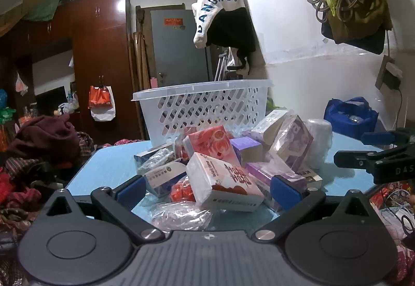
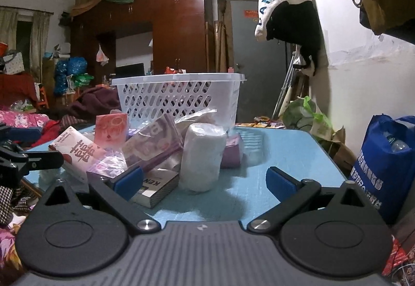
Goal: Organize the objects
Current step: 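Move both tools toward the pile of items on the table, then grasp the white-and-red box with the left tool while the right tool grasps the purple packaged box, then carry both boxes over the white basket and open both tools to drop them, then grasp the clear bagged white item with the left tool while the right tool grasps the white roll, then carry both items into the white basket and open both tools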
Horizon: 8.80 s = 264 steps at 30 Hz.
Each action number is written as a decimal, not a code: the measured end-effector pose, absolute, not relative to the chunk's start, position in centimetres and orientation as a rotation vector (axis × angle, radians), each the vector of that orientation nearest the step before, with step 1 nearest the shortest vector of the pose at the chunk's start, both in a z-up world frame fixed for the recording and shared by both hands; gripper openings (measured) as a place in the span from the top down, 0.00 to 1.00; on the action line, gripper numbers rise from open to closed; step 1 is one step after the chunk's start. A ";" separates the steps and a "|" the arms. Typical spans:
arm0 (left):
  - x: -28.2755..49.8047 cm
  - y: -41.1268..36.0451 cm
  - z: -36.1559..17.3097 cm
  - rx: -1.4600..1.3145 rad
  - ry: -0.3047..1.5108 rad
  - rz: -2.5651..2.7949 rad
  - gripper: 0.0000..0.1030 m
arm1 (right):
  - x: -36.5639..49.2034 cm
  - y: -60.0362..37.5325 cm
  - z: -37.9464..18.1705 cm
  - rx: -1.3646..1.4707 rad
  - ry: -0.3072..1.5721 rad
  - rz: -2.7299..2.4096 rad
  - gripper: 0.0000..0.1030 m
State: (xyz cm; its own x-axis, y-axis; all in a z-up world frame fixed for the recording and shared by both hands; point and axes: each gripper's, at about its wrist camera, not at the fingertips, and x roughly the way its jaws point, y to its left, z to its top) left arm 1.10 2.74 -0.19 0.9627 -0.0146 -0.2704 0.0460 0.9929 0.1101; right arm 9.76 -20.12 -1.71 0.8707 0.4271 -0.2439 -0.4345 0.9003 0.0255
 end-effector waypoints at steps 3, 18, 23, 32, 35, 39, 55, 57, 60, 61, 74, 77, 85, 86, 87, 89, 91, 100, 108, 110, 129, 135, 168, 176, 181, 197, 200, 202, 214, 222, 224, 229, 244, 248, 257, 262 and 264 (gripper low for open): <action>1.2 2.8 -0.2 0.105 0.274 -0.049 0.00 | 9.7 -20.1 -1.6 -0.029 0.243 0.453 0.00; 2.2 3.6 0.1 0.026 0.275 -0.093 0.06 | 11.8 -19.8 -1.6 -0.031 0.267 0.431 0.19; 2.8 3.6 -0.2 0.012 0.291 -0.092 0.07 | 11.4 -20.2 -1.6 0.014 0.272 0.454 0.24; 3.3 3.8 -0.4 0.007 0.298 -0.102 0.07 | 10.9 -17.2 -1.2 0.049 0.328 0.589 0.20; 3.9 4.1 -0.8 -0.005 0.317 -0.106 0.08 | 12.0 -16.4 -1.1 0.079 0.361 0.599 0.20; 4.4 4.2 -1.1 -0.012 0.329 -0.112 0.08 | 12.9 -15.6 -1.2 0.106 0.383 0.599 0.19; 4.6 4.9 -0.6 -0.055 0.287 -0.121 0.53 | 11.5 -14.8 -0.5 0.034 0.309 0.550 0.43; 4.8 5.3 -0.5 -0.080 0.285 -0.129 0.56 | 11.5 -14.7 -0.3 0.023 0.303 0.555 0.44; 5.2 5.1 -0.6 -0.071 0.292 -0.139 0.56 | 11.9 -14.8 -0.1 0.023 0.302 0.557 0.44; 5.2 4.9 -0.5 -0.055 0.292 -0.136 0.56 | 12.1 -14.8 -0.2 0.023 0.305 0.559 0.44; 5.7 4.6 0.2 -0.108 0.289 -0.165 0.69 | 11.9 -14.7 -0.5 0.012 0.311 0.568 0.46; 5.6 5.1 0.6 -0.128 0.272 -0.173 0.69 | 11.8 -14.9 -0.4 0.011 0.306 0.568 0.46; 5.5 5.3 1.1 -0.131 0.253 -0.169 0.70 | 11.8 -15.1 0.1 0.009 0.293 0.575 0.47; 5.5 5.3 1.2 -0.131 0.252 -0.172 0.70 | 11.8 -15.1 0.1 0.008 0.292 0.576 0.47; 5.4 5.3 1.3 -0.131 0.249 -0.174 0.70 | 11.8 -15.1 0.1 0.008 0.291 0.578 0.47; 5.1 5.2 1.4 -0.128 0.240 -0.175 0.70 | 11.8 -15.1 0.2 0.005 0.290 0.580 0.47; 4.9 5.2 1.7 -0.125 0.231 -0.177 0.70 | 11.8 -15.1 0.3 0.005 0.286 0.580 0.47; 4.4 5.7 2.6 -0.134 0.196 -0.172 0.70 | 11.4 -15.1 1.2 -0.001 0.259 0.589 0.47; 4.2 5.9 2.9 -0.138 0.184 -0.168 0.70 | 11.4 -15.1 1.3 -0.010 0.254 0.592 0.48; 4.1 6.0 2.9 -0.140 0.182 -0.164 0.70 | 11.5 -15.1 1.2 -0.009 0.257 0.593 0.48; 4.0 6.4 2.8 -0.139 0.171 -0.149 0.70 | 11.5 -15.1 1.1 -0.020 0.251 0.592 0.48; 4.0 6.8 3.5 -0.146 0.153 -0.148 0.70 | 11.4 -15.0 1.7 -0.028 0.234 0.595 0.48; 15.0 9.9 8.8 -0.100 0.184 -0.051 0.17 | 22.3 -15.2 8.0 -0.148 0.237 0.562 0.00; 2.9 9.5 0.0 -0.068 0.180 -0.071 0.16 | 13.7 -20.7 -0.9 -0.050 0.218 0.572 0.00; 2.2 8.3 -1.4 0.021 0.236 -0.072 0.16 | 15.1 -20.0 -1.0 -0.045 0.200 0.516 0.00; 2.0 6.8 -3.8 0.061 0.287 -0.099 0.37 | 15.9 -18.7 -2.0 -0.094 0.280 0.558 0.47; 1.9 6.8 -3.9 0.054 0.295 -0.114 0.44 | 15.9 -19.0 -2.2 -0.082 0.282 0.567 0.50; 1.7 6.7 -3.9 0.061 0.282 -0.105 0.45 | 15.7 -19.2 -2.3 -0.075 0.280 0.566 0.50; 1.1 7.2 -3.0 0.025 0.231 -0.118 0.50 | 13.9 -21.3 -1.3 -0.013 0.221 0.549 0.50; 1.3 7.6 -2.5 -0.005 0.201 -0.120 0.51 | 13.3 -22.3 -0.9 0.029 0.184 0.552 0.50; 1.4 7.6 -2.1 -0.019 0.188 -0.125 0.51 | 13.3 -22.5 -0.6 0.034 0.175 0.551 0.50; 1.9 7.6 -1.2 -0.054 0.151 -0.140 0.52 | 13.6 -22.7 0.2 0.044 0.150 0.553 0.50; 12.5 8.5 8.7 -0.148 0.117 -0.155 0.52 | 20.5 -17.1 7.4 -0.008 0.088 0.627 0.50; 18.1 7.6 11.4 -0.138 0.177 -0.119 0.52 | 24.3 -14.5 8.0 -0.072 0.067 0.562 0.50; 24.5 6.1 9.8 -0.093 0.326 -0.058 0.51 | 28.0 -12.6 7.2 -0.133 0.156 0.540 0.48; 24.7 5.7 8.6 0.031 0.340 0.064 0.22 | 26.8 -13.6 7.1 -0.093 0.178 0.496 0.00; 22.9 6.2 8.8 0.010 0.321 0.037 0.22 | 25.2 -14.7 7.1 -0.075 0.169 0.505 0.00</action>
State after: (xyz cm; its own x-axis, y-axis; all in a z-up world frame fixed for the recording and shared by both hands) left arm 22.93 6.18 8.81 0.9482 0.0382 -0.3154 -0.0351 0.9993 0.0154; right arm 25.21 -14.74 7.12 0.8615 0.4750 -0.1795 -0.4873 0.8727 -0.0294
